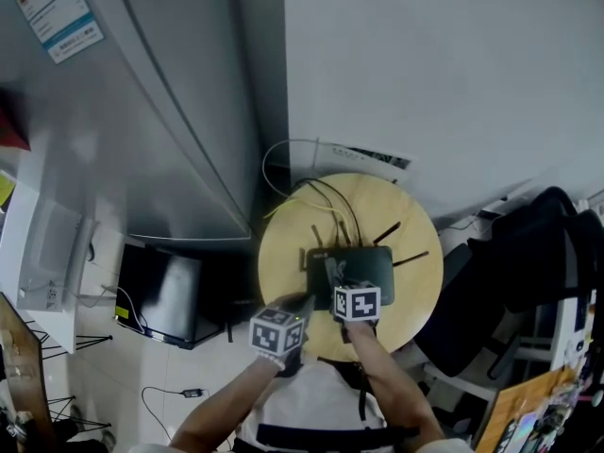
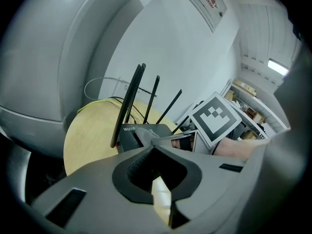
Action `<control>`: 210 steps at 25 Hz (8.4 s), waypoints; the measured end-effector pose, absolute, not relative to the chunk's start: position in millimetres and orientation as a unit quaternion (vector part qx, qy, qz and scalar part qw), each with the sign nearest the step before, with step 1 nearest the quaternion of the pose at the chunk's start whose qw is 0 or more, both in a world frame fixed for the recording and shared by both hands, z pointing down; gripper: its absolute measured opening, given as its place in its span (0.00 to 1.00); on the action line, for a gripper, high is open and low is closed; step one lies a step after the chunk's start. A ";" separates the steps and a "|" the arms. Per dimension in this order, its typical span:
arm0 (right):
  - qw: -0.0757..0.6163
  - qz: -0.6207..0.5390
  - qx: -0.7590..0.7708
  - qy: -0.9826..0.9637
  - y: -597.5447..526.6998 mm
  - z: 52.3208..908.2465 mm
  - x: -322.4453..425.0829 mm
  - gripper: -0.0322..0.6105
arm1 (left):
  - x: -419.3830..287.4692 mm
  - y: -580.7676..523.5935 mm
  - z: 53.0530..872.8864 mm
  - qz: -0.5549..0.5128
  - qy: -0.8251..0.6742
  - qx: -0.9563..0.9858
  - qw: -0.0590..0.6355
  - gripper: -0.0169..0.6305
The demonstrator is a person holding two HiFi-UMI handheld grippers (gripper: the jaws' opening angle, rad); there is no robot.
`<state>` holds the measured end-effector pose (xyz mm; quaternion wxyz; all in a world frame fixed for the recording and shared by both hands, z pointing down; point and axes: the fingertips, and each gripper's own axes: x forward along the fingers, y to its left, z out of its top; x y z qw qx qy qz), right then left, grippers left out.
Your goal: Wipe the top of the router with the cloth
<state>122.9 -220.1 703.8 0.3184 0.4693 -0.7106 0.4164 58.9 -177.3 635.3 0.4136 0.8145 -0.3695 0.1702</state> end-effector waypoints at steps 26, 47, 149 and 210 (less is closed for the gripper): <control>0.298 0.448 0.442 -0.718 -207.1 701.7 116.8 0.11 | 48.9 -171.5 638.5 0.167 -0.382 0.806 0.421 0.02; 0.291 0.440 0.568 -0.633 -194.1 707.7 291.9 0.11 | 95.4 -171.9 634.9 0.191 -0.334 0.829 0.406 0.02; 0.330 0.407 0.377 -0.764 -173.9 730.9 320.3 0.11 | 173.9 -149.9 633.8 0.218 -0.378 0.809 0.393 0.02; 0.294 0.447 0.379 -0.755 -118.7 726.1 18.2 0.11 | -29.5 -128.6 636.1 0.226 -0.299 0.847 0.377 0.02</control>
